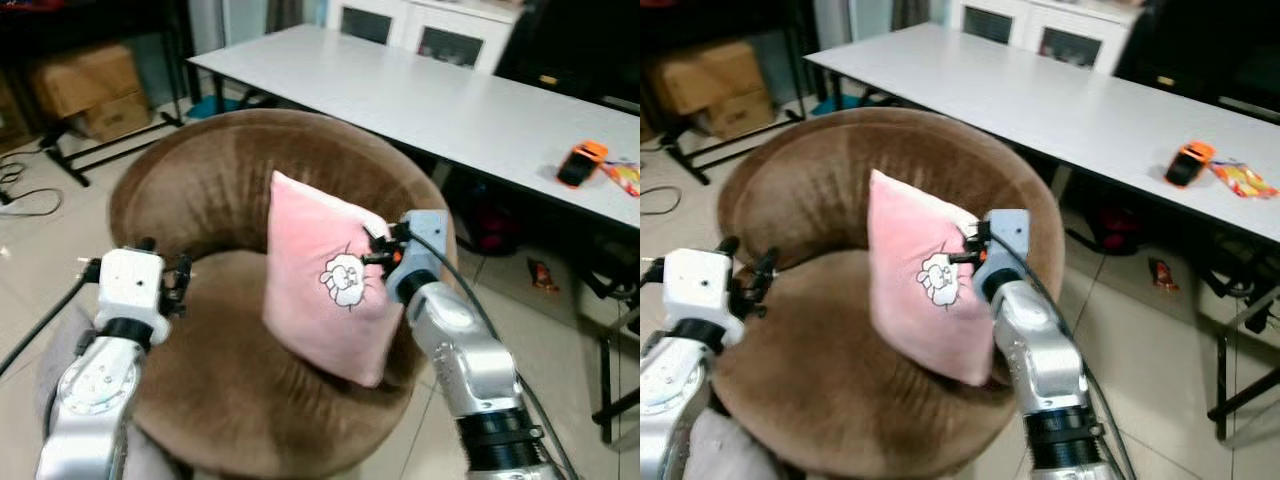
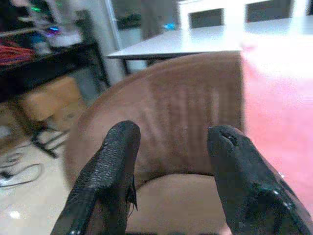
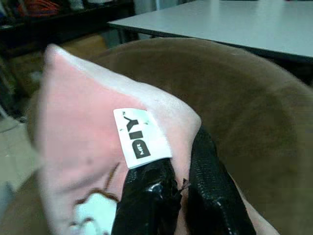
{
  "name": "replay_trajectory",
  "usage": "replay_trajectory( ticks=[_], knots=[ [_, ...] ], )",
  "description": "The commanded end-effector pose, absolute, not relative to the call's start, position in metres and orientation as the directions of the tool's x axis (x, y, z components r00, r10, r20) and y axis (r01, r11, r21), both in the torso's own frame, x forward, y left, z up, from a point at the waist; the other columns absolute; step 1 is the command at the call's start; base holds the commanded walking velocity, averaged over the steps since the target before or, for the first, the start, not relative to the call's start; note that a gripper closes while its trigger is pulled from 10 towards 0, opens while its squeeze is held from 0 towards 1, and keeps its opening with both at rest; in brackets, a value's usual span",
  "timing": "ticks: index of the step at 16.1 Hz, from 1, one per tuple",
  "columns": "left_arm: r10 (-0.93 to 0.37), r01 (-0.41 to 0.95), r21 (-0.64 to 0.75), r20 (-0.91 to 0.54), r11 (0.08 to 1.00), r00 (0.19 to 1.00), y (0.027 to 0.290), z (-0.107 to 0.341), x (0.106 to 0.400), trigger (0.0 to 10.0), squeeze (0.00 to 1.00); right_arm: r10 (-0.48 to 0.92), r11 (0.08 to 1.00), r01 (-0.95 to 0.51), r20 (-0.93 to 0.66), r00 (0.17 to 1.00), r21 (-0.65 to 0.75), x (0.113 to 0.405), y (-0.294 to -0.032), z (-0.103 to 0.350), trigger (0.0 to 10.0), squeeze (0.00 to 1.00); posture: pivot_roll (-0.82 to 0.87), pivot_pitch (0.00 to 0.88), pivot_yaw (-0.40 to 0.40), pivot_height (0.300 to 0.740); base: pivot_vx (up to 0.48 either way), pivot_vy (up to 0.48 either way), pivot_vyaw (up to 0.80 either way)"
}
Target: Move the pillow to the sofa from floor
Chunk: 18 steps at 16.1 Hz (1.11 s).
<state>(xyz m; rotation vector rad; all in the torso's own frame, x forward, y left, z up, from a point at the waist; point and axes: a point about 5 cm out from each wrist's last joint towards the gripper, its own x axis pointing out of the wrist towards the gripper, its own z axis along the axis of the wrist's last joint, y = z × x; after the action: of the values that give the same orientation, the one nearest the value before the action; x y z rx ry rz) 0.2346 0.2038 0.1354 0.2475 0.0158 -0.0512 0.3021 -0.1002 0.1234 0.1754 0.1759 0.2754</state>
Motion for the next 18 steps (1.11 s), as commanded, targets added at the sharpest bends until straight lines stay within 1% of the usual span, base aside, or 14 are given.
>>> replay_trajectory(
  ticks=[1,3,6,8,9,10,11,12,15,16,18],
  knots=[
    [-0.046,0.052,0.266,-0.027,0.962,0.999,0.204,0.136,0.234,10.0,0.0,0.304,0.939,-0.283,-0.085,0.949,0.198,0.305,-0.098,0.14,10.0,0.0,0.04,0.0,-0.068,0.74,0.0,0.0,0.0],
    [-0.096,0.117,0.29,-0.085,0.95,0.992,0.203,0.126,0.229,10.0,0.0,0.351,0.921,-0.327,-0.086,0.932,0.213,0.308,-0.091,0.149,10.0,0.0,0.04,0.0,-0.078,0.74,0.0,0.0,0.0],
    [-0.118,0.146,0.297,-0.11,0.944,0.987,0.206,0.125,0.225,10.0,0.0,0.415,0.899,-0.392,-0.095,0.905,0.194,0.31,-0.083,0.155,10.0,0.0,0.04,0.0,-0.084,0.74,0.0,0.0,0.0],
    [-0.137,0.176,0.321,-0.14,0.931,0.981,0.211,0.123,0.221,10.0,0.0,0.502,0.859,-0.479,-0.115,0.857,0.18,0.312,-0.069,0.161,10.0,0.0,0.05,0.0,-0.089,0.74,0.0,0.0,0.0],
    [-0.144,0.186,0.326,-0.148,0.927,0.978,0.211,0.122,0.22,10.0,0.0,0.521,0.849,-0.498,-0.123,0.845,0.174,0.312,-0.066,0.162,10.0,0.0,0.05,0.0,-0.089,0.74,0.0,0.0,0.0],
    [-0.157,0.203,0.329,-0.163,0.922,0.974,0.211,0.121,0.218,10.0,0.0,0.559,0.827,-0.535,-0.152,0.815,0.174,0.314,-0.059,0.162,10.0,0.0,0.05,0.0,-0.096,0.74,0.0,0.0,0.0],
    [-0.162,0.211,0.329,-0.171,0.921,0.972,0.212,0.12,0.217,10.0,0.0,0.587,0.808,-0.559,-0.172,0.791,0.189,0.316,-0.052,0.161,10.0,0.0,0.06,0.0,-0.102,0.74,0.0,0.0,0.0],
    [-0.167,0.222,0.33,-0.188,0.918,0.968,0.212,0.117,0.215,10.0,0.0,0.619,0.783,-0.58,-0.187,0.763,0.223,0.323,-0.04,0.164,10.0,0.0,0.06,0.0,-0.104,0.74,0.0,0.0,0.0],
    [-0.165,0.222,0.332,-0.189,0.917,0.968,0.213,0.119,0.214,10.0,0.0,0.66,0.747,-0.611,-0.183,0.729,0.261,0.334,-0.022,0.172,10.0,0.0,0.09,0.0,-0.117,0.74,0.0,0.0,0.0],
    [-0.165,0.223,0.334,-0.194,0.916,0.967,0.214,0.119,0.213,10.0,0.0,0.676,0.726,-0.599,-0.191,0.712,0.337,0.342,-0.01,0.177,10.0,0.0,0.09,0.0,-0.118,0.74,0.0,0.0,0.0],
    [-0.167,0.227,0.335,-0.199,0.915,0.966,0.215,0.118,0.212,10.0,0.0,0.63,0.748,-0.508,-0.215,0.746,0.427,0.354,-0.011,0.176,10.0,0.0,0.09,0.0,-0.117,0.74,0.0,0.0,0.0]
  ],
)
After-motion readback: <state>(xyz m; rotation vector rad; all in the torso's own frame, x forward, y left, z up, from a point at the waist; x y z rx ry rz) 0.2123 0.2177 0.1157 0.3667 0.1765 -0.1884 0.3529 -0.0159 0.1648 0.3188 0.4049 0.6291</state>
